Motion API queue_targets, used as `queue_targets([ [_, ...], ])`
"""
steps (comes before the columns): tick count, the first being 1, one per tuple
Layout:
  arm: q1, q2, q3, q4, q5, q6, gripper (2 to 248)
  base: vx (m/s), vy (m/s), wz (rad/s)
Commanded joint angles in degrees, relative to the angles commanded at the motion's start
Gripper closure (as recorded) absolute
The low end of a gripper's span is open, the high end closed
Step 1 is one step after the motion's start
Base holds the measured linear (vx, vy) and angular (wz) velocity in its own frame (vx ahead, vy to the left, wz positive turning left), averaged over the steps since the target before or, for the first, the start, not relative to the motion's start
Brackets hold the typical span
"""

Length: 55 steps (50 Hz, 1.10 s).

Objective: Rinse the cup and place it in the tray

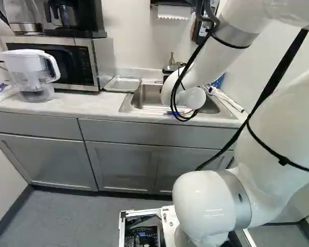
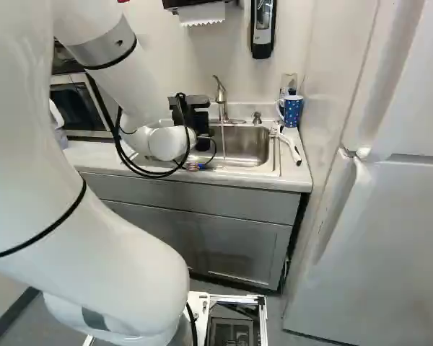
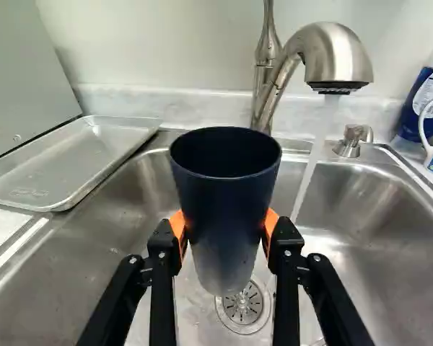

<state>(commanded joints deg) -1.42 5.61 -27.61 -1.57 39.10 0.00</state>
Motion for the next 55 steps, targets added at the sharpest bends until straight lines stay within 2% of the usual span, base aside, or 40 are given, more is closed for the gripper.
queue_targets([
  [28,-0.4,-2.1,-2.1,0.0,0.0,0.0,128,0.0,0.0,0.0],
  [55,-2.7,-2.3,-2.2,0.0,0.0,0.0,128,0.0,0.0,0.0],
])
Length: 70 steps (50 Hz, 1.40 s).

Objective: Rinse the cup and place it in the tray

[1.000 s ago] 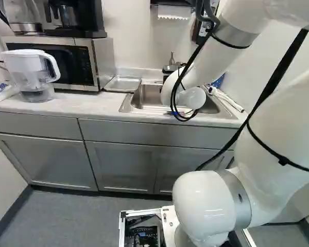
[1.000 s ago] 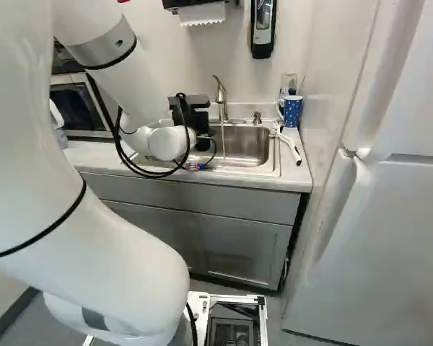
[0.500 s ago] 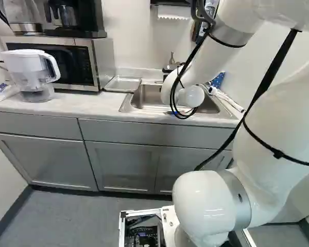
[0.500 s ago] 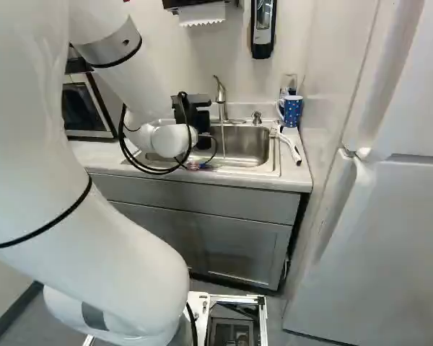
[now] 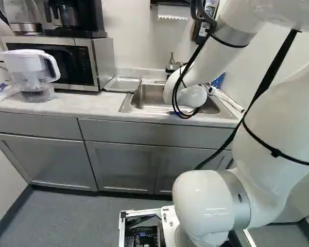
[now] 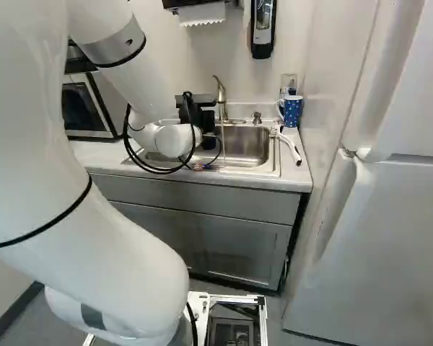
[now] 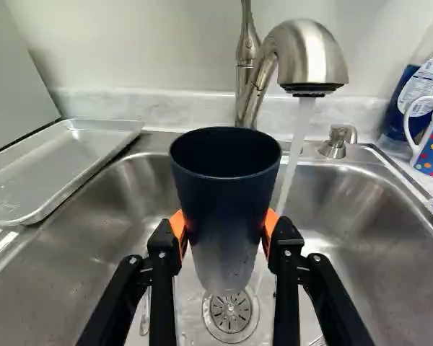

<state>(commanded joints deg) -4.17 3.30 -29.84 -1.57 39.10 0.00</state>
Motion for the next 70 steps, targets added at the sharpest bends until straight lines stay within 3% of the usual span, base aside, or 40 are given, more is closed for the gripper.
queue_targets([
  [55,-6.8,-1.8,-1.7,0.0,0.0,0.0,128,0.0,0.0,0.0],
  [70,-6.9,-1.8,-1.8,0.0,0.0,0.0,128,0.0,0.0,0.0],
])
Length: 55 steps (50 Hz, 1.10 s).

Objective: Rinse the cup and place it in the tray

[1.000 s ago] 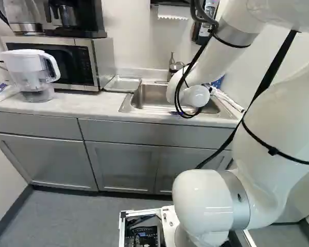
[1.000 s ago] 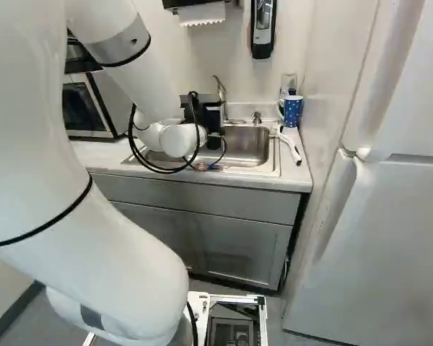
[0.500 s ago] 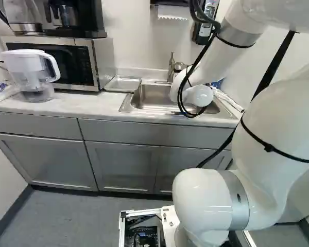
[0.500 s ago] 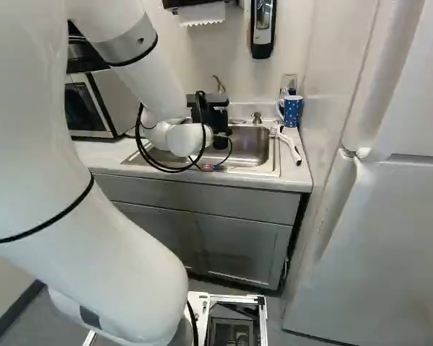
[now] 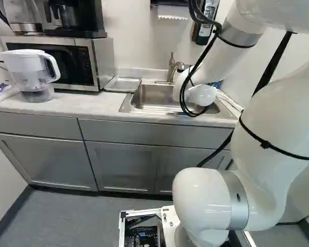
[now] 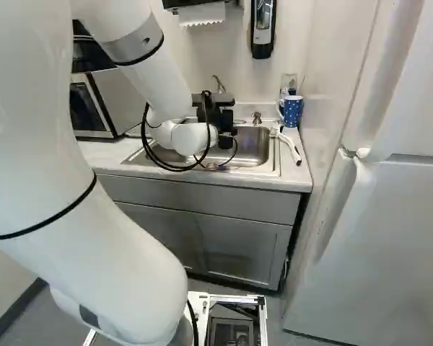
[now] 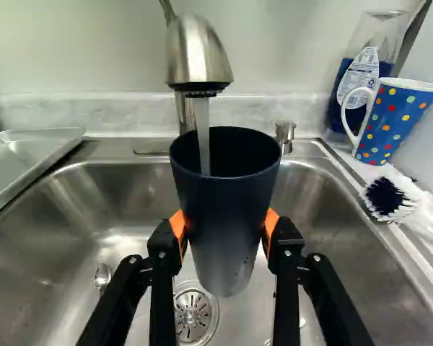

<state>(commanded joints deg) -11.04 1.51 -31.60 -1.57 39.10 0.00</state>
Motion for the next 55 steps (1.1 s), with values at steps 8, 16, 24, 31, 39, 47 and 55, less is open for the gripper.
queue_targets([
  [8,0.0,0.0,0.0,0.0,0.0,0.0,128,0.0,0.0,0.0],
  [16,0.0,0.0,0.0,0.0,0.0,0.0,128,0.0,0.0,0.0],
  [24,0.0,0.0,0.0,0.0,0.0,0.0,128,0.0,0.0,0.0],
  [31,0.0,0.0,0.0,0.0,0.0,0.0,128,0.0,0.0,0.0],
  [39,0.0,0.0,0.0,0.0,0.0,0.0,128,0.0,0.0,0.0],
  [47,0.0,0.0,0.0,0.0,0.0,0.0,128,0.0,0.0,0.0],
  [55,0.0,0.0,0.0,0.0,0.0,0.0,128,0.0,0.0,0.0],
])
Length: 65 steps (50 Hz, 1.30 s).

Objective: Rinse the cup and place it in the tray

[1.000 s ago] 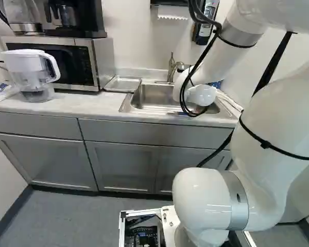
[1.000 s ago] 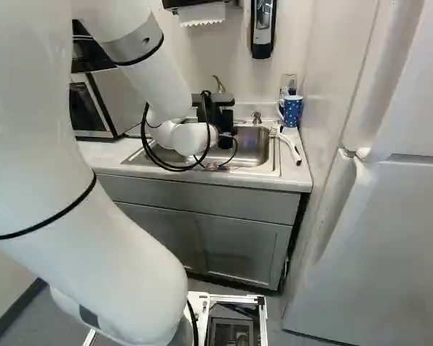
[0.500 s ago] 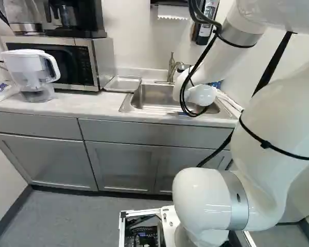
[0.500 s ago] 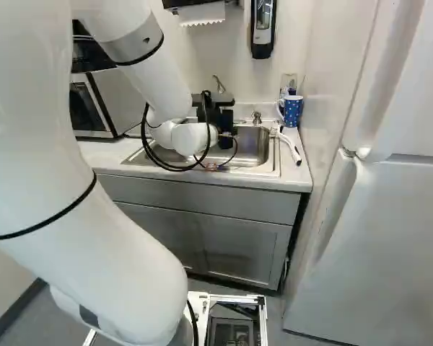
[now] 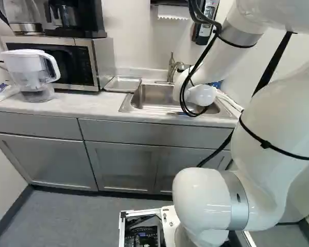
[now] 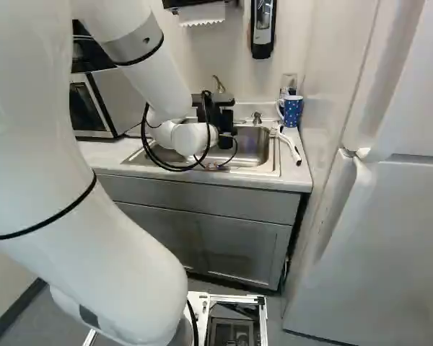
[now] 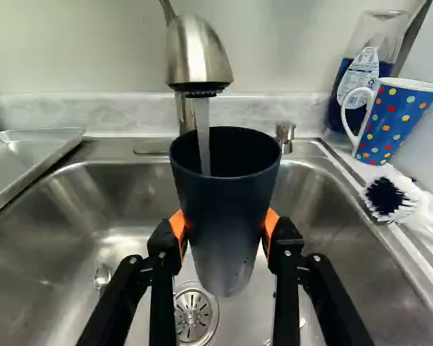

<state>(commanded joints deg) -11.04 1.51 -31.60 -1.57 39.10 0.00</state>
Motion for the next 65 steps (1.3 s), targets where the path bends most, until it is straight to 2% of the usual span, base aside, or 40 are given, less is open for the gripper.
queue_targets([
  [65,0.0,0.0,0.0,0.0,0.0,0.0,128,0.0,0.0,0.0],
])
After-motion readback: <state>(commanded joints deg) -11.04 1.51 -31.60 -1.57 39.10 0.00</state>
